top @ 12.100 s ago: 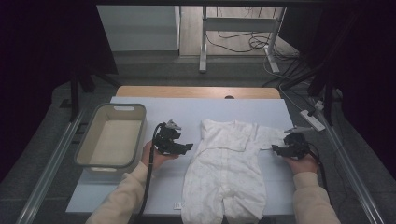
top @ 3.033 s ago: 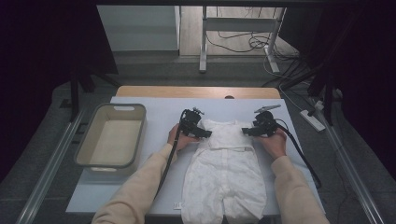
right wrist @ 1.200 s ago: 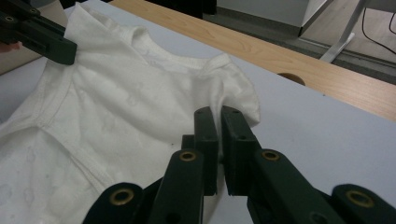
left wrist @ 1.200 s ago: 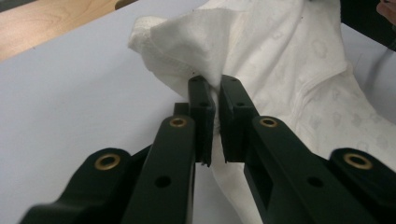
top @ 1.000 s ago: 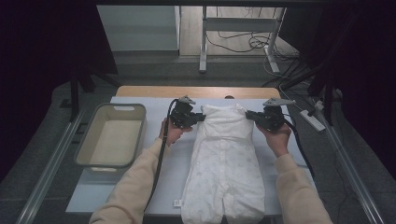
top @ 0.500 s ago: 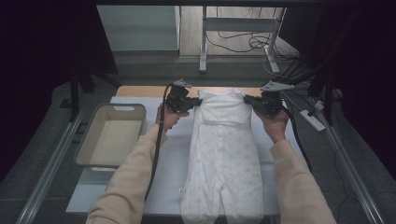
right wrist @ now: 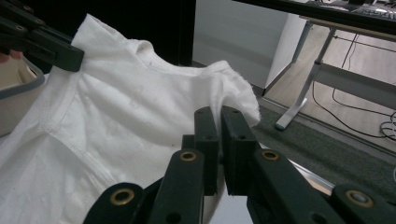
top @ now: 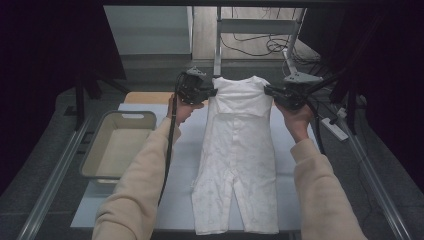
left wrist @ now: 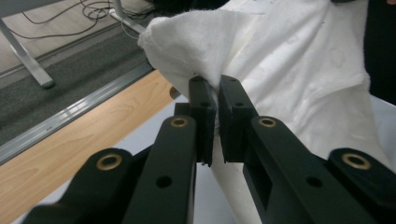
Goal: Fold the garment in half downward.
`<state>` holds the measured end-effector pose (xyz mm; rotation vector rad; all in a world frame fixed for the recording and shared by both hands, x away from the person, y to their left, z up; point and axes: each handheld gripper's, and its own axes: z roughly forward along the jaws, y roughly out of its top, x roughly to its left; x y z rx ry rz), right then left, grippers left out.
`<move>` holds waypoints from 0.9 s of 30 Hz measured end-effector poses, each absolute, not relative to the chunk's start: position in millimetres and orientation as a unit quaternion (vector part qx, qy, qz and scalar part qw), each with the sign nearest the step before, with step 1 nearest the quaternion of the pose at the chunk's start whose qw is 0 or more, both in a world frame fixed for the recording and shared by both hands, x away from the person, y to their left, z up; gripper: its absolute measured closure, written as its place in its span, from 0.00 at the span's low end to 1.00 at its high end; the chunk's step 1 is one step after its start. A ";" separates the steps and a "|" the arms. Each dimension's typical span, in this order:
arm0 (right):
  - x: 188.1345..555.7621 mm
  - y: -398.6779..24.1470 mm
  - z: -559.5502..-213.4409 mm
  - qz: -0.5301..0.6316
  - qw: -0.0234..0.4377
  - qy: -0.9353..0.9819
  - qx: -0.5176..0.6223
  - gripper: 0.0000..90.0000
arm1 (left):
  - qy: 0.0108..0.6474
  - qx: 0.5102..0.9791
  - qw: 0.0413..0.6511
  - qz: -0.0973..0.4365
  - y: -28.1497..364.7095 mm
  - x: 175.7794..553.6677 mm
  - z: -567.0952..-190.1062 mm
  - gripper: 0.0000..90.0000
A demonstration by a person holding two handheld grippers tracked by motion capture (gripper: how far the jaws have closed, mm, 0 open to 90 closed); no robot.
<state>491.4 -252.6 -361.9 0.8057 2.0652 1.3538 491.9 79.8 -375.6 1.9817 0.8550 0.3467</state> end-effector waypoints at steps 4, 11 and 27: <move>487.9 -255.9 -376.4 0.496 0.264 0.769 0.306 0.95 | 0.340 0.811 0.458 0.131 78.0 486.9 -387.0 0.93; 482.8 -260.8 -401.5 0.495 0.249 0.772 0.312 0.95 | 0.333 0.816 0.458 0.114 76.8 478.0 -407.2 0.93; 458.7 -256.6 -415.9 0.484 0.243 0.788 0.291 0.95 | 0.322 0.819 0.466 0.091 83.5 449.3 -431.1 0.93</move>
